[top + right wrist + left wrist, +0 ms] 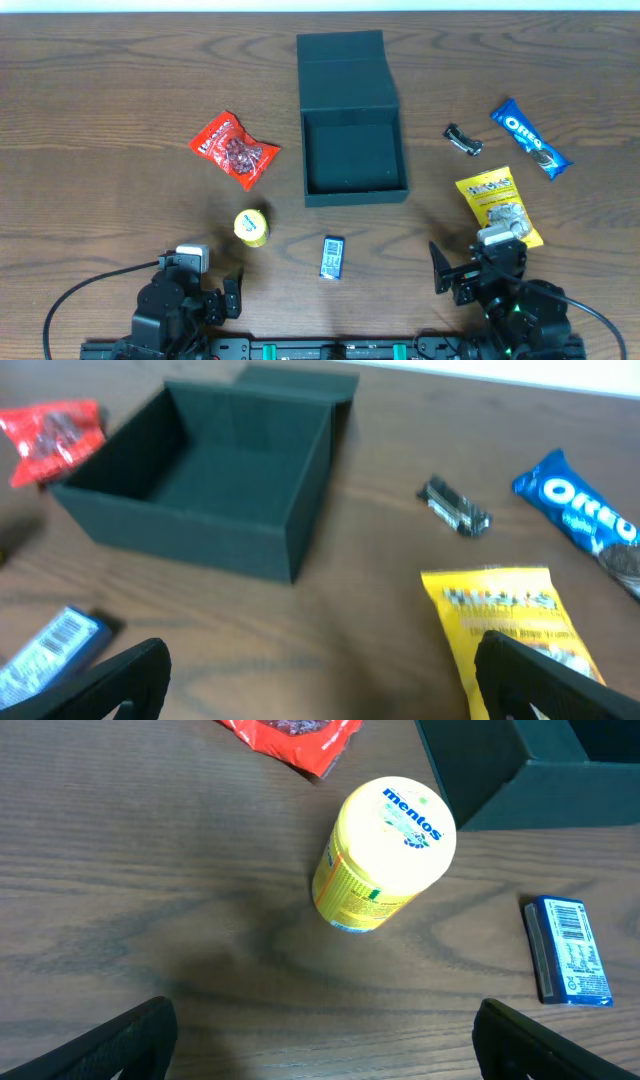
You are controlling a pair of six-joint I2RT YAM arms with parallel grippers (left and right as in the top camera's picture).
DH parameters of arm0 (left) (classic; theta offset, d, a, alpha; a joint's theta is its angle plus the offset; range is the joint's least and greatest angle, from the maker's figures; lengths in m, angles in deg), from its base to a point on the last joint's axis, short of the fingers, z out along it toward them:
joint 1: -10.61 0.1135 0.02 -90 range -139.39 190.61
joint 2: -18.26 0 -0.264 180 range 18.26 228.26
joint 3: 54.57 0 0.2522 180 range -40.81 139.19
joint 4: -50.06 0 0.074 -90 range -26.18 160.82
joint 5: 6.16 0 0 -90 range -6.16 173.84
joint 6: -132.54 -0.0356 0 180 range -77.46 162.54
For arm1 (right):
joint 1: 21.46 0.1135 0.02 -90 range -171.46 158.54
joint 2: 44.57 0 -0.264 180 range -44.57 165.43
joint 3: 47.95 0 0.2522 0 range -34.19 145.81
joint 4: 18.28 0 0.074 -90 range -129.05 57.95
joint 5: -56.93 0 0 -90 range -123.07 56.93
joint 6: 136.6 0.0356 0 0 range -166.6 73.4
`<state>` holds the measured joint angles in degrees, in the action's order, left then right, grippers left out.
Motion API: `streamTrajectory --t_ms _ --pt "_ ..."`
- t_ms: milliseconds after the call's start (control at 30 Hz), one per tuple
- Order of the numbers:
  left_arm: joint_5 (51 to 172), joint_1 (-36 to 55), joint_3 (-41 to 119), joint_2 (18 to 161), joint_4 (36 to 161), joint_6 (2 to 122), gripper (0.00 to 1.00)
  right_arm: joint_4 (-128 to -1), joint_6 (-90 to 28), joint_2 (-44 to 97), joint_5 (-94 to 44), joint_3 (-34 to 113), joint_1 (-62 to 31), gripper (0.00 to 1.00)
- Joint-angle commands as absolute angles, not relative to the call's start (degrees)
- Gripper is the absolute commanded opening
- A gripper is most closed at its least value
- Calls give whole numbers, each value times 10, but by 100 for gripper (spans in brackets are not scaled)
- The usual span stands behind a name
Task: Pack container
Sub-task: 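Raise both grippers from rest toward the table objects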
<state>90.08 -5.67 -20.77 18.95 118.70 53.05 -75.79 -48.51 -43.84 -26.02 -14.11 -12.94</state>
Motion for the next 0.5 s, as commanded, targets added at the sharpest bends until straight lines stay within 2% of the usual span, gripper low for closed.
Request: streamTrajectory --t_ms 0,233,467 --pt "925 -55 -211 185 1182 535 95 -732 -460 -440 -244 -144 -125 99" --pt "929 -55 -198 185 1125 548 95 -717 -331 -396 -230 -116 -125 99" --pt "925 -55 -153 188 1059 567 95 -729 -323 -224 -232 16 -125 99"
